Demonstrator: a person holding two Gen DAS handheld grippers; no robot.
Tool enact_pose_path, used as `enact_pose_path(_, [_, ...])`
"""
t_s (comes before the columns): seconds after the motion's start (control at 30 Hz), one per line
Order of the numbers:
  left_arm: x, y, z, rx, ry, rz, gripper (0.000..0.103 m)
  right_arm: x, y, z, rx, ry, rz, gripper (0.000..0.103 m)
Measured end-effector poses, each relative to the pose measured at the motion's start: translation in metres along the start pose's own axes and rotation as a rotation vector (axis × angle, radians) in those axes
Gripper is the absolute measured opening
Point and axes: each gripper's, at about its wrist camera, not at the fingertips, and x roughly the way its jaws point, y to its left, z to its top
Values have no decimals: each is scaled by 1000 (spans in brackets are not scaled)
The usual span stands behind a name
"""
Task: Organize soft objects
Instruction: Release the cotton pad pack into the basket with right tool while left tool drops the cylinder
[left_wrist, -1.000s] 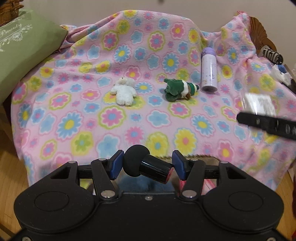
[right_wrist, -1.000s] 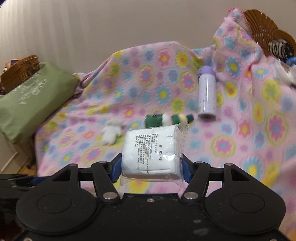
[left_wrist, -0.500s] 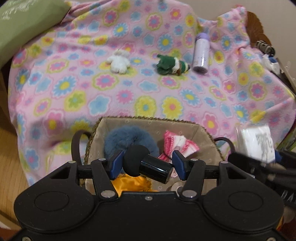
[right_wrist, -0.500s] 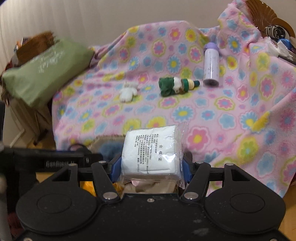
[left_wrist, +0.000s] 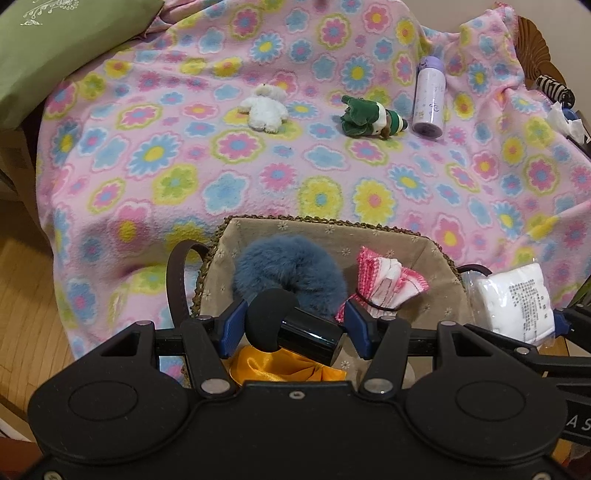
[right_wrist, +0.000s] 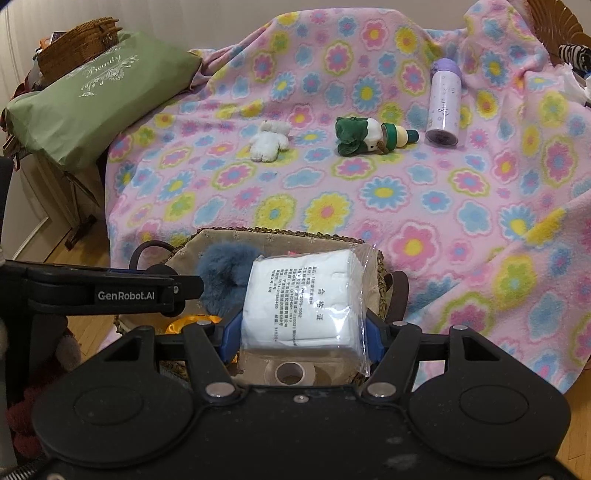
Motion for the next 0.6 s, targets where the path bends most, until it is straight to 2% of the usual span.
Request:
enact_pose_path(0.23, [1,-1,-1,5,7,3,55,2,1,1,-5,11,5,67])
enact_pose_path(0.33, [0,0,0,-4,2,6,65,1,1,1,-9,4,5,70])
enact_pose_path(0.4, [-1,1,0,-6,-5,13,66,-1,0,2,-10,-2,3,70])
enact_pose_path(0.47, [-1,1,1,-5,-7,15,71,-1,-1,2,-8,-2,2,71])
enact_pose_path(0.6, [-1,1,1,-6,-6,11,72,-1,0,2,-5,-2,2,72])
